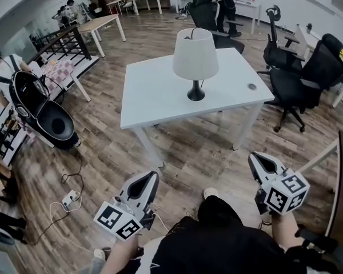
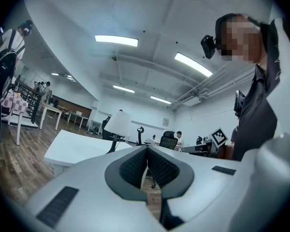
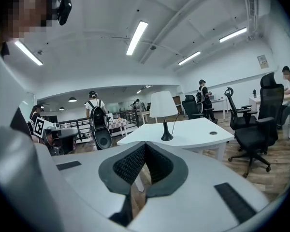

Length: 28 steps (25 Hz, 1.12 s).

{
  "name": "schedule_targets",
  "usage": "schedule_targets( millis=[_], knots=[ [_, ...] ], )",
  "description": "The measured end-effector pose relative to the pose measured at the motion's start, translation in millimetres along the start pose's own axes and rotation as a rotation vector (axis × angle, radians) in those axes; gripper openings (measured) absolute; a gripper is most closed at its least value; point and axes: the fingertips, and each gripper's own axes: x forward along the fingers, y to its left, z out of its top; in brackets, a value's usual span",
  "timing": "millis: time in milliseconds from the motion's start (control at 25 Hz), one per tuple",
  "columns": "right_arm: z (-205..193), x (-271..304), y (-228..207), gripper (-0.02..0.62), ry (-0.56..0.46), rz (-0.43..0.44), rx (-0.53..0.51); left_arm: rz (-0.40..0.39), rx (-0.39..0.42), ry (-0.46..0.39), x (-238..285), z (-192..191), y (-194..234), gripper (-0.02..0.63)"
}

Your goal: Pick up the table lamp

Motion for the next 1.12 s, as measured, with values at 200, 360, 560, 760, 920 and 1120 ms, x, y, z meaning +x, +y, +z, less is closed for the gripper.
schedule_targets(
  millis=[200,360,560,760,920,1120],
  knots=[
    [11,39,-26,0.014,0.015,0.025,-0.011,0.000,-0.040,-0.009,29,0,17,0.014],
    [27,73,-50,0.015,0.023,0.054,-0.018,0.033,-0.035,0.026,61,-2,37,0.015],
    [50,117,-94,0.015,0.032,0.088,-0.020,0.075,-0.051,0.009,112,5,62,0.014],
    [71,154,-132,0.015,0.039,0.124,-0.017,0.104,-0.060,0.003,157,10,80,0.014],
    [81,183,-168,0.015,0.042,0.148,-0.003,0.131,-0.069,-0.012,195,10,93,0.015],
    [84,211,-197,0.015,0.057,0.187,-0.003,0.161,-0.076,-0.034,232,7,106,0.015]
  ],
)
